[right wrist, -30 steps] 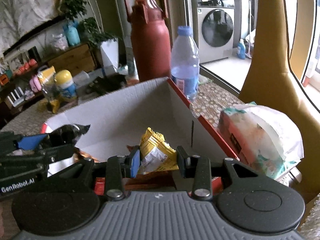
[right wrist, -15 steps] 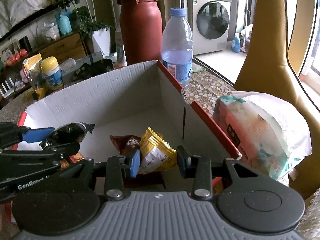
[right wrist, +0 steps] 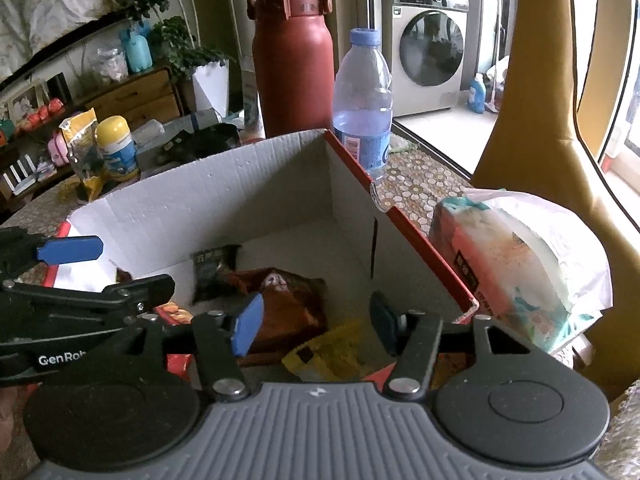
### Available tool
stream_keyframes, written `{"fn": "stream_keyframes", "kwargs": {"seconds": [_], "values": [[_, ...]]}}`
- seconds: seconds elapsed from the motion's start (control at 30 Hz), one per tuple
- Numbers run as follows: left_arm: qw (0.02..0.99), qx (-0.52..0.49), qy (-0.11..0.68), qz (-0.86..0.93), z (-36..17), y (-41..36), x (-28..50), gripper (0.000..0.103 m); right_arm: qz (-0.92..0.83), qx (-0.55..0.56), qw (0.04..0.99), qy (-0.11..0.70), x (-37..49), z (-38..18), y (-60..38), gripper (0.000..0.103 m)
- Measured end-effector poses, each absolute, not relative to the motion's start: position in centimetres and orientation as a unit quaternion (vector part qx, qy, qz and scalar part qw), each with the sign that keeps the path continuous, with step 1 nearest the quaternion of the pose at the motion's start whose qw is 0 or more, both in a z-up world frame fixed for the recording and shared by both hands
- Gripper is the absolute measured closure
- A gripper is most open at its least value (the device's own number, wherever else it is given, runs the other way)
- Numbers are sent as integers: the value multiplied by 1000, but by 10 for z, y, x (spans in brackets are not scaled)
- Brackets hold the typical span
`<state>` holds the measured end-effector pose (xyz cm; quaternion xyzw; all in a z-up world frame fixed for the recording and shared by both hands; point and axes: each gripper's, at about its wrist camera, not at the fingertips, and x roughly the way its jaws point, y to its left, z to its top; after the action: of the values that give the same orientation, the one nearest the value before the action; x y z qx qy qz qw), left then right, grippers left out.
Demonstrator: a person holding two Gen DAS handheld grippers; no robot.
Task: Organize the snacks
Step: 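Open both tools to release the bags into the box and withdraw, then grasp the white printed bag with the left tool while the right tool grasps the small orange-wrapped snack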
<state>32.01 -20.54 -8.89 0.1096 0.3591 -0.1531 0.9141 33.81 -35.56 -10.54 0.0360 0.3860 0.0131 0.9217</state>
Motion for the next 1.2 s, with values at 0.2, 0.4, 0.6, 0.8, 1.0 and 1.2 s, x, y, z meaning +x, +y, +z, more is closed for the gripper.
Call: {"fn": "stream_keyframes", "kwargs": {"seconds": [0.2, 0.4, 0.6, 0.8, 1.0, 1.2], "values": [[919, 99, 350, -150, -76, -196, 311, 23, 19, 45, 926, 375, 323, -93, -354, 35], [925, 85, 341, -149, -62, -181, 295, 15, 33, 46, 929, 366, 303, -80, -347, 32], [931, 75, 328, -141, -45, -162, 277, 13, 49, 46, 934, 350, 282, -64, -339, 24], [937, 64, 312, -144, -28, -146, 254, 6, 64, 46, 938, 338, 259, -49, -327, 20], [943, 63, 292, -146, -15, -131, 227, 4, 78, 42, 939, 332, 240, -38, -313, 18], [948, 46, 280, -146, -6, -108, 208, 0, 95, 43, 940, 324, 222, -27, -294, 17]]}}
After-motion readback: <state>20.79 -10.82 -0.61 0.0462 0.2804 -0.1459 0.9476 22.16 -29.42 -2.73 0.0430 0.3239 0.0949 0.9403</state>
